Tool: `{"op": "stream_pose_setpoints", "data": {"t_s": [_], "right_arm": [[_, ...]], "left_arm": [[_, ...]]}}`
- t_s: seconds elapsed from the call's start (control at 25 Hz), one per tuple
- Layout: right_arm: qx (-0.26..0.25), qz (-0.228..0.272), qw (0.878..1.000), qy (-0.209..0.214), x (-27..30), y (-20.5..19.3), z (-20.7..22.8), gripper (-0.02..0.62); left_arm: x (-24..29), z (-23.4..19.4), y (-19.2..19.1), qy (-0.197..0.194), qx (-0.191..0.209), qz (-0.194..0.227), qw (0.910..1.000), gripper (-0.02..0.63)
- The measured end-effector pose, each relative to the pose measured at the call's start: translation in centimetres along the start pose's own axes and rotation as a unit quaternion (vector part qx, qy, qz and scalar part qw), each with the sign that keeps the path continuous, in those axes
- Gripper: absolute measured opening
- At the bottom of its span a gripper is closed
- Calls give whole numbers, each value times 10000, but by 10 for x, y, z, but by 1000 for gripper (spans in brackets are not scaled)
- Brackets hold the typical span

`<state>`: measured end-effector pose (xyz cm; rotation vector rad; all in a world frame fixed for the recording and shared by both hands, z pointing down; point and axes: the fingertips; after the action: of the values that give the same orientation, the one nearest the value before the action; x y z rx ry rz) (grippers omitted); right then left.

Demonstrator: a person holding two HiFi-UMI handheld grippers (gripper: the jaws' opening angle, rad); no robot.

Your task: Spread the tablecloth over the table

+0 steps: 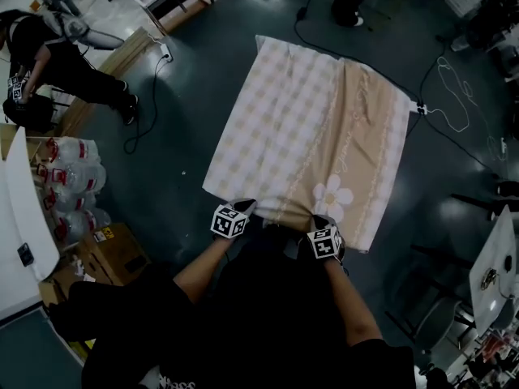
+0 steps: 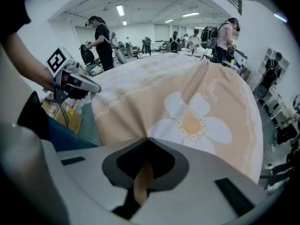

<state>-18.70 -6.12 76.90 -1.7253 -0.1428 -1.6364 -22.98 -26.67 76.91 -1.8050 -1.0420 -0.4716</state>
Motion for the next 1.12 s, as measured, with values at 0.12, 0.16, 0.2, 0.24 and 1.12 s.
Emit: {"op": "stream_pose_setpoints", "data": {"t_s": [0.12, 0.16, 0.2, 0.24, 1.12], "right_arm": [[459, 154, 9988, 114, -7, 3, 3, 33], [560, 274, 9980, 61, -11, 2, 11, 84], [637, 397, 9972, -16, -14, 2, 21, 144], [713, 491, 9962, -85, -18, 2, 30, 184], [1144, 268, 9897, -816, -27, -41, 81, 23]], "left_arm": [[-12, 1, 10, -81, 377, 93, 9992, 17], [-13, -2, 21, -18, 754, 161, 9970, 18], [-14, -10, 33, 117, 1175, 202, 9928, 18], [-15, -24, 47, 315, 1578, 209, 9867, 18], [-20, -122, 61, 1126, 1925, -65, 9748, 20]]}}
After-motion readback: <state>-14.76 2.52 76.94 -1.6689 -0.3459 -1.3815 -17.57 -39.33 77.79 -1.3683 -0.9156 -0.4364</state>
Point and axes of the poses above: the fingertips, and each gripper's own axes: x forward along the fingers, z to its right, y out of its top
